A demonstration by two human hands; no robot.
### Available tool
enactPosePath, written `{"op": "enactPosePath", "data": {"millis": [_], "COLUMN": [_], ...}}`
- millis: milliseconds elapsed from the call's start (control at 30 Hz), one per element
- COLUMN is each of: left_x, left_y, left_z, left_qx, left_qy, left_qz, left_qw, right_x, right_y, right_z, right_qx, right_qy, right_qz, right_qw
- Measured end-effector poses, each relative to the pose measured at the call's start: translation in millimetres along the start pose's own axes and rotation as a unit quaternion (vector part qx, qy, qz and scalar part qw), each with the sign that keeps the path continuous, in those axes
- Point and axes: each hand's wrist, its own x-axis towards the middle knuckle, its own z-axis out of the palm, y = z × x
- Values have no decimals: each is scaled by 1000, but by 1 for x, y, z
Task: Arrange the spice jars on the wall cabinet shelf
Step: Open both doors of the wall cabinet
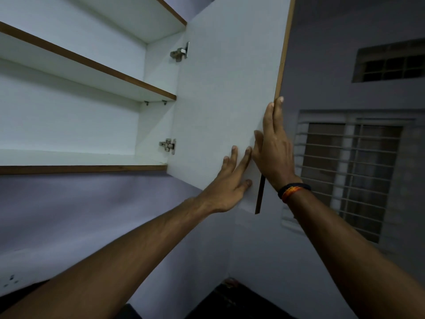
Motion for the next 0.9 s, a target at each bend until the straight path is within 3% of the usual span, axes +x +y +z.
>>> {"op": "enactPosePath", "data": {"millis": [467,700,900], "left_x": [54,66,71], "left_y": [-21,-30,-34], "left_z": [45,55,51], "left_qx": [148,165,167], "left_qy": [-123,-134,-158], "left_qz": [7,6,4], "left_qw": [981,977,973], "right_x": [-2,-6,-9], "right_y": [89,95,82], "right_z": [26,40,44], "right_qx": [-209,-277,-324], "right_qy": [-149,-164,-202], "right_qz": [5,-43,-18], "right_qw": [967,946,924]}}
